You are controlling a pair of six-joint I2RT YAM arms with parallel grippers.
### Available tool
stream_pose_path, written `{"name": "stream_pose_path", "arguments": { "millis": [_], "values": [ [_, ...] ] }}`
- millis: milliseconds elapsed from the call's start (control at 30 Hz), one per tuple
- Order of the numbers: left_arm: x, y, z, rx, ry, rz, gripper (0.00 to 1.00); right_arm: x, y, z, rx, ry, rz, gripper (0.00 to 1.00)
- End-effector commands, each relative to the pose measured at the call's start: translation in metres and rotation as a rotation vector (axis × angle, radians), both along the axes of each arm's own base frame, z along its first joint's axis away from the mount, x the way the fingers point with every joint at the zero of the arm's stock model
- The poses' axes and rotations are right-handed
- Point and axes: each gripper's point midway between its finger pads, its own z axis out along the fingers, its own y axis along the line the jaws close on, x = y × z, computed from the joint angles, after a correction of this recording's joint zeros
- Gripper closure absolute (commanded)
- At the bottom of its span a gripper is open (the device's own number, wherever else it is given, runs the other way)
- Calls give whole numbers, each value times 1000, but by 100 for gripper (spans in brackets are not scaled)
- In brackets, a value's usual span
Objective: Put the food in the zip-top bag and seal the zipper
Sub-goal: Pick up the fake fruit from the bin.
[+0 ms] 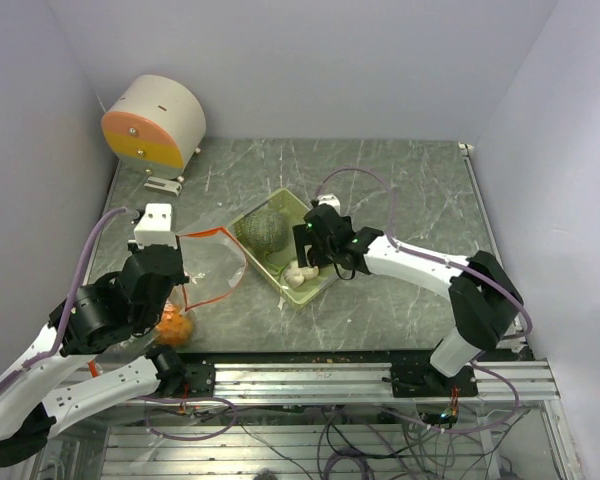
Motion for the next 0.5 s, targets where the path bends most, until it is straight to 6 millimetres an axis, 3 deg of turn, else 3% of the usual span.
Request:
{"name": "stream_pose_path", "arguments": {
  "millis": [0,233,467],
  "values": [
    [1,-5,4,-25,-10,-22,93,12,1,-17,-42,-7,-20,0],
    [1,-6,4,-25,-11,-30,93,21,0,-37,-83,-10,-62,12],
    [3,-11,0,-17,0,-35,93,25,-2,-47,-100,-25,-75,40]
  ]
}}
